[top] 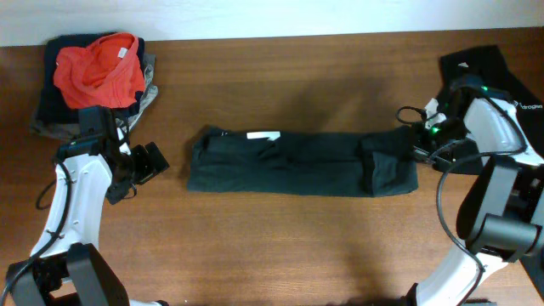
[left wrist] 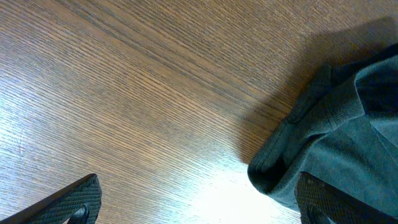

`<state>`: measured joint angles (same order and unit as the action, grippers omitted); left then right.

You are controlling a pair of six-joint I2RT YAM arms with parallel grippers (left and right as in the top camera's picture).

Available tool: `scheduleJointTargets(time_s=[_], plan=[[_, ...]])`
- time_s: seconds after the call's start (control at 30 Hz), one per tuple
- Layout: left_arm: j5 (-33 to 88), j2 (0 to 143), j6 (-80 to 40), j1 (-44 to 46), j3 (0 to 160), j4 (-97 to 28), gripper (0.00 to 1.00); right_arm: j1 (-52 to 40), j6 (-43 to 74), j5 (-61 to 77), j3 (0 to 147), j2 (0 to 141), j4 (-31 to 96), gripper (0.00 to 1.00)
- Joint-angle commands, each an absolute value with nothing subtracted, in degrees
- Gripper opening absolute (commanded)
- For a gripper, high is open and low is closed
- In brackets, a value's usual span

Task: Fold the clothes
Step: 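Fold the right end over toward the center with the right gripper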

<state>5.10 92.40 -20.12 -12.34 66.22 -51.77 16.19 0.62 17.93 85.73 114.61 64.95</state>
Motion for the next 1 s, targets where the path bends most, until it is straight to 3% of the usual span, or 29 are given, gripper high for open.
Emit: scheduleJointTargets(time_s=[0.0,0.4,0.97], plan=[[5.13,93.06,-20.05,-12.14,65.65,-51.46,0.99,11.84,4.75,5.67,87.05,114.69,65.84,0.04],[5.13,93.06,-20.05,-12.14,65.65,-51.44,0.99,-2.42,9.63,-7.25,88.27,114.69,65.76,0.04],[5.15,93.06,-20.05,-12.14,65.65,-51.53,0.99,-13.3,12.56,-6.63,90.78,114.74,65.41,0.03]])
